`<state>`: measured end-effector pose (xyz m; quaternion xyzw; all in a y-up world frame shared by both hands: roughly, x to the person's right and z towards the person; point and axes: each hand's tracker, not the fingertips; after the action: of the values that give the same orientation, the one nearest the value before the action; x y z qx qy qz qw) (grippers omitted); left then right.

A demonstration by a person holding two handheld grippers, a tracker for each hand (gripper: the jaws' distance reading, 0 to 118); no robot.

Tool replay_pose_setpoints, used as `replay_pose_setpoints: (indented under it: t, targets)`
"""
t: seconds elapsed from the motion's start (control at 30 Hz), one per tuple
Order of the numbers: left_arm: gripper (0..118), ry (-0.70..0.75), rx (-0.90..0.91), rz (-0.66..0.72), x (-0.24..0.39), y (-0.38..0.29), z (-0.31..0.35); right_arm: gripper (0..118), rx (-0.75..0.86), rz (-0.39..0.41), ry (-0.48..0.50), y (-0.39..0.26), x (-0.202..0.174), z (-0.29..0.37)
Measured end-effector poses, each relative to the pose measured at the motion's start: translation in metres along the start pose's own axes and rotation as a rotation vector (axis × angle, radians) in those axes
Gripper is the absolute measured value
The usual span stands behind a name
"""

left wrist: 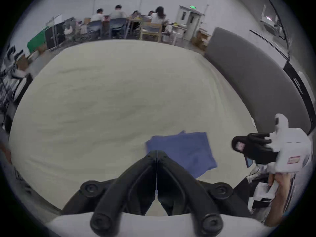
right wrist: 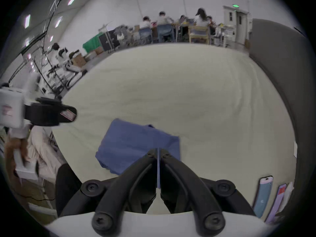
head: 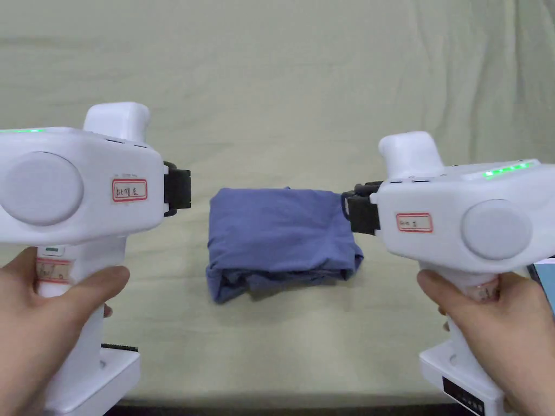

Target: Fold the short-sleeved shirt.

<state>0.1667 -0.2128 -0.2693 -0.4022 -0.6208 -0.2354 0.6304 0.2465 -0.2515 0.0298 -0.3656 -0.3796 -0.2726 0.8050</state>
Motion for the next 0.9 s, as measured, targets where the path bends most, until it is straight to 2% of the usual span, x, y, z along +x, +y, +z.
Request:
replay_pose_setpoints:
  t: [0.03, 0.07, 0.13, 0.17, 0.2, 0.23, 0.27, 0.3, 0.4, 0.57, 0.6, 0.67, 0.7, 0.73, 0.77, 0.83, 0.9]
  targets:
    - [0, 0.001, -0.01, 0.011, -0.006, -0.003, -0.005, 5, -0.046, 0.013, 0.001, -0.002, -0.003, -0.019]
    - [0, -0.008, -0.031, 0.033, -0.012, -0.006, -0.011, 5, -0.063, 0.065, -0.016, -0.006, -0.004, -0.041]
    - [0, -0.061, -0.085, 0.098, -0.019, -0.011, -0.027, 5, -0.191, 0.177, -0.11, -0.014, 0.0, -0.082]
    - [0, -0.093, -0.1, 0.126, -0.022, -0.013, -0.035, 5, -0.232, 0.208, -0.145, -0.019, 0.008, -0.095]
    - [2, -0.136, -0.108, 0.144, -0.024, -0.015, -0.043, 5, -0.192, 0.162, -0.097, -0.02, 0.017, -0.095]
    - [21, -0.181, -0.114, 0.145, -0.025, -0.017, -0.051, 5, -0.167, 0.091, -0.03, -0.018, 0.024, -0.09]
    - [66, -0.228, -0.126, 0.138, -0.024, -0.017, -0.064, 5, -0.185, 0.045, -0.011, -0.011, 0.028, -0.083]
    - [118, -0.272, -0.17, 0.135, -0.022, -0.019, -0.081, 5, -0.182, 0.058, 0.003, -0.009, 0.031, -0.081]
    - [118, -0.325, -0.228, 0.18, -0.014, -0.02, -0.114, 5, -0.186, 0.076, 0.007, -0.012, 0.031, -0.08]
    - [118, -0.306, -0.282, 0.12, -0.006, -0.022, -0.17, 5, -0.167, 0.052, 0.033, -0.015, 0.036, -0.08]
    - [118, -0.345, -0.302, 0.148, -0.007, -0.025, -0.184, 5, -0.166, 0.05, 0.037, -0.015, 0.036, -0.08]
    - [118, -0.337, -0.32, 0.223, -0.014, -0.025, -0.187, 5, -0.161, 0.052, 0.043, -0.015, 0.035, -0.078]
    - [113, -0.393, -0.249, 0.214, -0.019, -0.024, -0.18, 5, -0.155, 0.051, 0.049, -0.015, 0.034, -0.076]
    - [81, -0.409, -0.228, 0.219, -0.023, -0.024, -0.173, 5, -0.151, 0.05, 0.051, -0.014, 0.031, -0.074]
    - [54, -0.381, -0.221, 0.205, -0.03, -0.022, -0.164, 5, -0.139, 0.054, 0.056, -0.013, 0.028, -0.072]
    - [43, -0.442, -0.237, 0.287, -0.047, -0.015, -0.155, 5, -0.095, 0.016, 0.132, -0.007, 0.019, -0.069]
    - [44, -0.444, -0.228, 0.263, -0.049, -0.01, -0.142, 5, -0.07, 0.05, 0.136, 0.002, 0.002, -0.066]
